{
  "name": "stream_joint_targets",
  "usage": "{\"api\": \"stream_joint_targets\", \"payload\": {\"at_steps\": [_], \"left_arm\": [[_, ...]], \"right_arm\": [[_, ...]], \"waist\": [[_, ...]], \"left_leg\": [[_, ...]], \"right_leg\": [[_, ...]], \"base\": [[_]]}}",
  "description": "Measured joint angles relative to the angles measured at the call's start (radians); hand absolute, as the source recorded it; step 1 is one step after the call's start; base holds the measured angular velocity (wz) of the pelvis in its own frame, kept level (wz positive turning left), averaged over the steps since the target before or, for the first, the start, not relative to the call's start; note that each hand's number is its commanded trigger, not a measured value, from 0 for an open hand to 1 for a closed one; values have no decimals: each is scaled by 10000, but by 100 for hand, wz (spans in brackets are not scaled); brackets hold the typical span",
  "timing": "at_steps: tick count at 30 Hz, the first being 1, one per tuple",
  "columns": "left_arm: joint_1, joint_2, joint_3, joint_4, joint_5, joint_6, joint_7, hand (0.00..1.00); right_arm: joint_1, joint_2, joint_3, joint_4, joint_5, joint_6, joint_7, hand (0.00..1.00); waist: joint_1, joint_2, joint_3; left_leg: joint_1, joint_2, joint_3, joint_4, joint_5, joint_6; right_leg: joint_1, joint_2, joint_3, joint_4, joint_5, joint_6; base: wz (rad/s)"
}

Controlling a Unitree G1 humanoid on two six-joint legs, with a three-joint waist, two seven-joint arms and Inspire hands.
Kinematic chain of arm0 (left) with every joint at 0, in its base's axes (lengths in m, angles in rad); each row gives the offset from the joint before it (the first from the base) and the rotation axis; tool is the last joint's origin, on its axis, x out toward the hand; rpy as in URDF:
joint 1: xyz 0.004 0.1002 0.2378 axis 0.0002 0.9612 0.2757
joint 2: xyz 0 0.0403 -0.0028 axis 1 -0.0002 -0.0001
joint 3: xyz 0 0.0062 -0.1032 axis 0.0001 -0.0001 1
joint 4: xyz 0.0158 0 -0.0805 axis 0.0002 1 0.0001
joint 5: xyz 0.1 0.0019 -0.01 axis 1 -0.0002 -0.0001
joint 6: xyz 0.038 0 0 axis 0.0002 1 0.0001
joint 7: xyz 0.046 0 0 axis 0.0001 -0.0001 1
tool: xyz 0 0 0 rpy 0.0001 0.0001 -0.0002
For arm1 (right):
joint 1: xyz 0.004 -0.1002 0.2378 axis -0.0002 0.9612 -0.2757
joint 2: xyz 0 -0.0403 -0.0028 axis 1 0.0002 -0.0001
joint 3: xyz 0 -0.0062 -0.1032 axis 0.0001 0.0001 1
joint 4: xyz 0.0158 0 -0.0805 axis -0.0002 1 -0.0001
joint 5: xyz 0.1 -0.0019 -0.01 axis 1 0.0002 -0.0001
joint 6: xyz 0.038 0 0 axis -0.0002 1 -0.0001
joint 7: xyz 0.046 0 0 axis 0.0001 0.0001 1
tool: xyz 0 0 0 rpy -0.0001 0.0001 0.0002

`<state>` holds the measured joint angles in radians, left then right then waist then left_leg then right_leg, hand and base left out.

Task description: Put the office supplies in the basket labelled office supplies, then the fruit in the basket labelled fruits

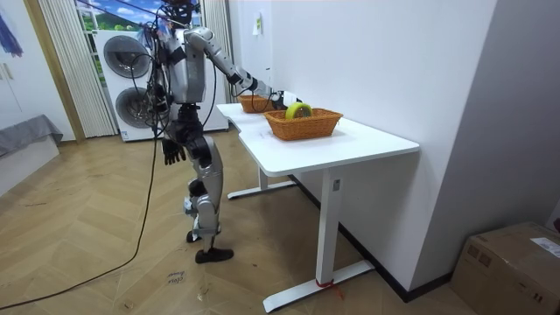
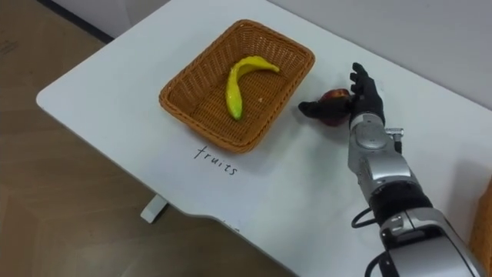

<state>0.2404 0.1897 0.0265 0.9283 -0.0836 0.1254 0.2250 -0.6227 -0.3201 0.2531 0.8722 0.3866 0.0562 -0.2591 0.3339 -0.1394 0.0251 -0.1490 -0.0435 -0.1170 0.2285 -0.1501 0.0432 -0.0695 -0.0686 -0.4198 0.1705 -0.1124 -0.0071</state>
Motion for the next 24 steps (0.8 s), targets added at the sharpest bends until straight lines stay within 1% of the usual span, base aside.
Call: {"api": "stream_joint_targets", "payload": {"at_steps": [6, 14, 16, 18, 19, 20, 22, 24], "left_arm": [[-47, 6, 0, 223, -4, -21, -1, 0], [-115, 8, 0, 419, -4, -11, -3, 0], [-112, 7, -17, 435, -32, 10, -5, 0], [-107, 26, -175, 427, -37, 65, -5, 0], [-110, 26, -218, 424, -37, 70, -5, 0], [-110, 26, -303, 423, -36, 72, -5, 0], [-108, 25, -375, 424, -31, 119, -5, 0], [-108, 25, -438, 426, -31, 241, -9, 0]], "right_arm": [[0, 28, 70, 99, -136, -40, 1, 0], [2, 75, 112, 231, -870, -116, 18, 0], [1, 74, 133, 264, -871, -128, 38, 0], [0, 61, 388, 389, -868, -163, 109, 0], [0, 62, 406, 420, -873, -188, 120, 0], [0, 61, 407, 479, -889, -211, 144, 0], [-2, 59, 406, 605, -991, -227, 232, 0], [-3, 59, 407, 683, -999, -226, 324, 0]], "waist": [[18, -56, 32], [18, -43, 48], [18, -39, 51], [17, -34, 54], [17, -33, 55], [20, -5, 74], [20, -3, 76], [22, -10, 71]], "left_leg": [[17, 3, 21, 3, 0, 0], [-22, 0, 18, -3, -3, 1], [-20, -2, 14, 7, -3, 1], [-1, -3, 6, 27, -5, 4], [-1, -4, 1, 36, -7, 5], [-1, -5, -11, 58, -13, 9], [23, -8, -20, 75, -21, 14], [31, -11, -20, 88, -21, 15]], "right_leg": [[13, -3, 13, 6, 0, 0], [11, -2, 22, 7, 0, 1], [22, -2, 18, 8, 0, 1], [60, -2, 11, 10, 0, 1], [69, -2, 8, 10, 0, 1], [88, -3, 6, 10, 0, 1], [125, -4, -4, 8, -1, 1], [141, -6, -13, 8, 0, 3]], "base": [[0], [0], [0], [0], [3], [3], [2], [0]]}}
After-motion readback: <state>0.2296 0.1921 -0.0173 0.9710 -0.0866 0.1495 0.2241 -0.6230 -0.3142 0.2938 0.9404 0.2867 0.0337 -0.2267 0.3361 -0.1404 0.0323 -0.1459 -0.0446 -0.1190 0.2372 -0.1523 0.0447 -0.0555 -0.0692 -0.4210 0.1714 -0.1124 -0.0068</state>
